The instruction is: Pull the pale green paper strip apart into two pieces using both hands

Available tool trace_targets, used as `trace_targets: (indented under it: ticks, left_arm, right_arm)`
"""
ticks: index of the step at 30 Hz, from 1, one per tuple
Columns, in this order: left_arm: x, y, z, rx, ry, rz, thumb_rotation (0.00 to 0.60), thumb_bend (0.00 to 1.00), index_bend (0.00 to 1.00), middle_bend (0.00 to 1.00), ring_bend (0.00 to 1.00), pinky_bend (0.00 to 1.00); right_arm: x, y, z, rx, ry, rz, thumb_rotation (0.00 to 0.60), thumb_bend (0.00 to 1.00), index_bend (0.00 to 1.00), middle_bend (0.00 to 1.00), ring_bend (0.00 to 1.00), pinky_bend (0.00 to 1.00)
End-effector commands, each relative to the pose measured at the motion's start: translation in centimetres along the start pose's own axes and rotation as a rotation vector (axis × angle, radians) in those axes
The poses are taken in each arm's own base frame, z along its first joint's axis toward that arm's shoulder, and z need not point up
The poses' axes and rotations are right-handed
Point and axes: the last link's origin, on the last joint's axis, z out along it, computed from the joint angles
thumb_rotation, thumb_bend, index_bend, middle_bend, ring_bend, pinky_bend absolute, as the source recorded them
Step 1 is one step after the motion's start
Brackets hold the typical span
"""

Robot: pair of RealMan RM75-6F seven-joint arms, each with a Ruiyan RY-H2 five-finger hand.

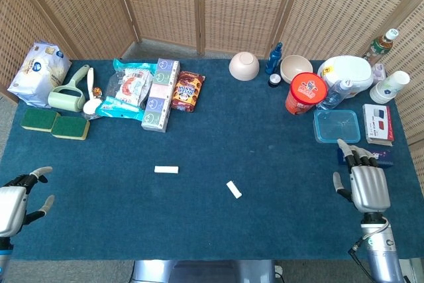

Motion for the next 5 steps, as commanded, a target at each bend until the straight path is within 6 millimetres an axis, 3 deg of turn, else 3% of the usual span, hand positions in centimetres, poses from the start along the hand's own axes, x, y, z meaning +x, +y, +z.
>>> trace_targets:
  ticks: [1, 5]
  left_arm:
    - [-0.06, 0.08, 0.01, 0.0, -0.001, 0.001, 0.6, 0.29, 0.25, 0.42, 0.39, 0.51]
    - [-0.24, 0.1, 0.12, 0.004, -0.006, 0.001, 0.6, 0.29, 0.25, 0.42, 0.39, 0.51]
  right_arm:
    - [-0.05, 0.01, 0.05, -0.003, -0.002, 0.003, 0.6, 0.48, 0.1, 0.25, 0.18, 0.19]
    - [-0.13, 0.02, 0.17, -0.007, -0.005, 0.007, 0.6, 0.48, 0.1, 0.25, 0.18, 0.19]
